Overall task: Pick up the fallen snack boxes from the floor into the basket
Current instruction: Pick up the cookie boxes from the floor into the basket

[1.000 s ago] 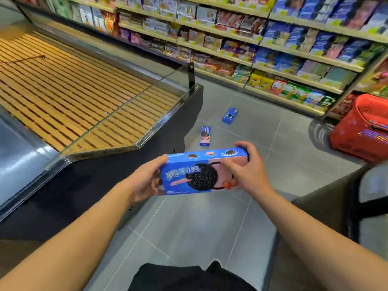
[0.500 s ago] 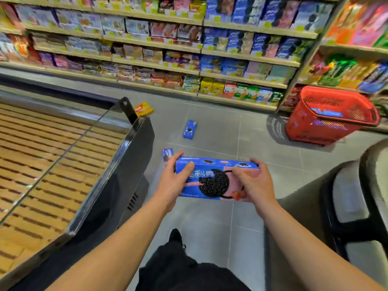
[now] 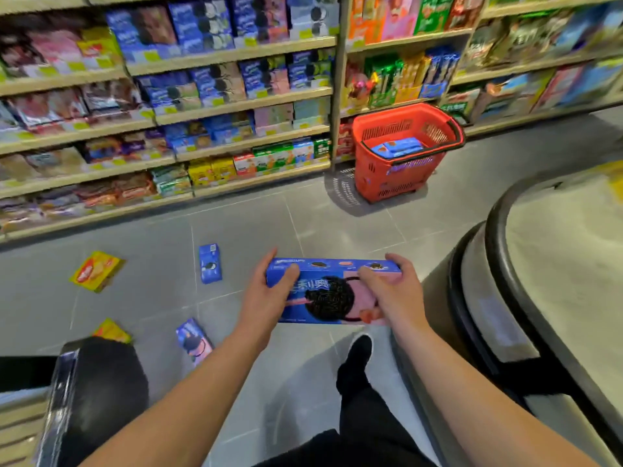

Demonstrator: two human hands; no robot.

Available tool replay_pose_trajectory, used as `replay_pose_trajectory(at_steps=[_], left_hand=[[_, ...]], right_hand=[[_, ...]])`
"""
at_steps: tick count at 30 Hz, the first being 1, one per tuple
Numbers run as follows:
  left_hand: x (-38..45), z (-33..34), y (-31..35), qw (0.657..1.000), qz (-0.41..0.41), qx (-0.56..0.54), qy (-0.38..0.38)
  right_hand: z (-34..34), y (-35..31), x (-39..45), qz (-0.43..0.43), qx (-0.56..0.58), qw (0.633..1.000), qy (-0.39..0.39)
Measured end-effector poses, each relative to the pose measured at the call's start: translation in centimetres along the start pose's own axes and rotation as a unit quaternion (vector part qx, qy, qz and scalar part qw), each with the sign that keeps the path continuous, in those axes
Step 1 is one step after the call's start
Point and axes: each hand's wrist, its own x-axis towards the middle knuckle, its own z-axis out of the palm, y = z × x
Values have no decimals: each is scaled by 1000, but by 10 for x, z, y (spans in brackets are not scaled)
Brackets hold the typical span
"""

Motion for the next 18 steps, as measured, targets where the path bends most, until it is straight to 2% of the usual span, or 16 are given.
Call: replay_pose_trajectory(at_steps=[6,12,18], left_hand=[[119,76,43,999,12,31,13],[205,137,91,998,32,39,34],[302,179,127,1000,2,22,-12]], right_hand=[[-19,-66,134,-3,8,1000,-22],[-29,-125,238,-11,-3,999,-31],[-29,-166,343,-16,-26,999,-29]])
